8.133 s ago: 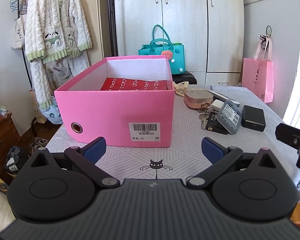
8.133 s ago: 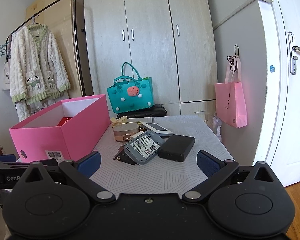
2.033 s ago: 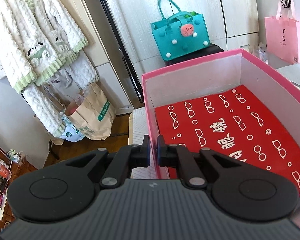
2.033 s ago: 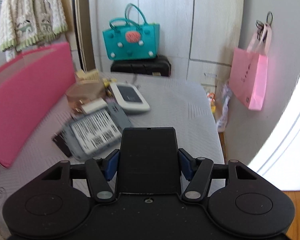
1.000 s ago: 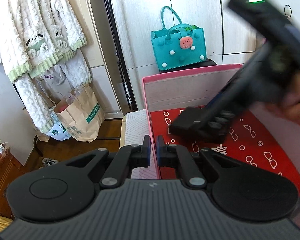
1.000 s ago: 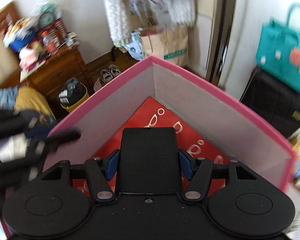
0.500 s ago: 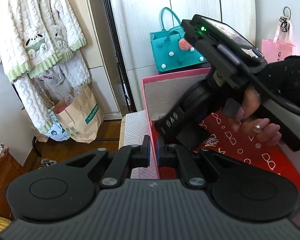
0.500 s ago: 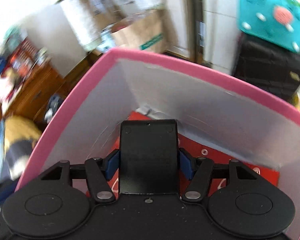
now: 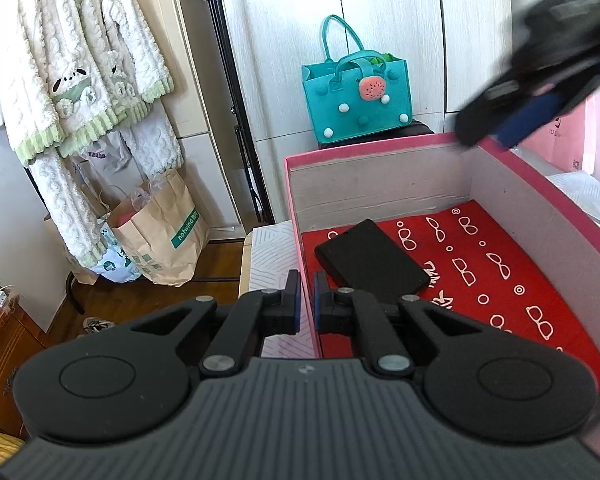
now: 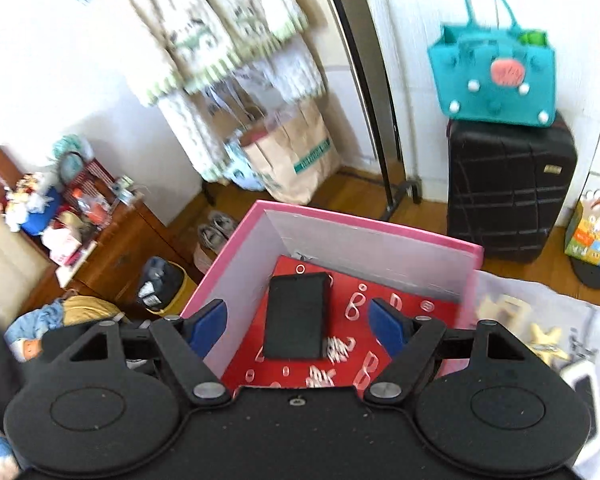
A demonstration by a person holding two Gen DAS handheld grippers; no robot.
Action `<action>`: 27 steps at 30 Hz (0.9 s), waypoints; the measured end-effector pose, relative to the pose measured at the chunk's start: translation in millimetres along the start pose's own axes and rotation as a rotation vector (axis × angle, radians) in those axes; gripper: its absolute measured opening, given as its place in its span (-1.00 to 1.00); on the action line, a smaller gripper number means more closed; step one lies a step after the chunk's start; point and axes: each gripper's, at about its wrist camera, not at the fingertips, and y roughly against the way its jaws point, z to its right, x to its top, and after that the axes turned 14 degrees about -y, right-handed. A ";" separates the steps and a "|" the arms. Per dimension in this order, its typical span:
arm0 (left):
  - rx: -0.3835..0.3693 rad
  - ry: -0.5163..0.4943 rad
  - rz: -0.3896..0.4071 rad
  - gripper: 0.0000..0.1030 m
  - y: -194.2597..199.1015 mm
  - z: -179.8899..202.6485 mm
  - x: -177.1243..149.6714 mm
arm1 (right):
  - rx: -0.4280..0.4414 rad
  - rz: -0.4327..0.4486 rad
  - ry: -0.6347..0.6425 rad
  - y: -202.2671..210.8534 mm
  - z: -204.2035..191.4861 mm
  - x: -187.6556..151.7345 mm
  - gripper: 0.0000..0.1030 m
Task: Organize rigid objects
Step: 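Open the right gripper to release the power bank onto the red lining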
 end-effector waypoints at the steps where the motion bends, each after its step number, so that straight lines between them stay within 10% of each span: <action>1: -0.001 0.000 0.001 -0.89 0.9 -0.4 -0.5 | 0.002 0.016 0.004 10.0 1.1 -3.4 0.59; 15: 0.001 -0.002 -0.001 -0.89 0.9 0.3 0.3 | -0.196 0.141 0.049 88.1 95.2 -114.6 0.59; 27: -0.001 -0.001 -0.005 -0.89 1.8 -1.0 -0.2 | -0.100 0.126 -0.445 46.2 197.7 -136.6 0.71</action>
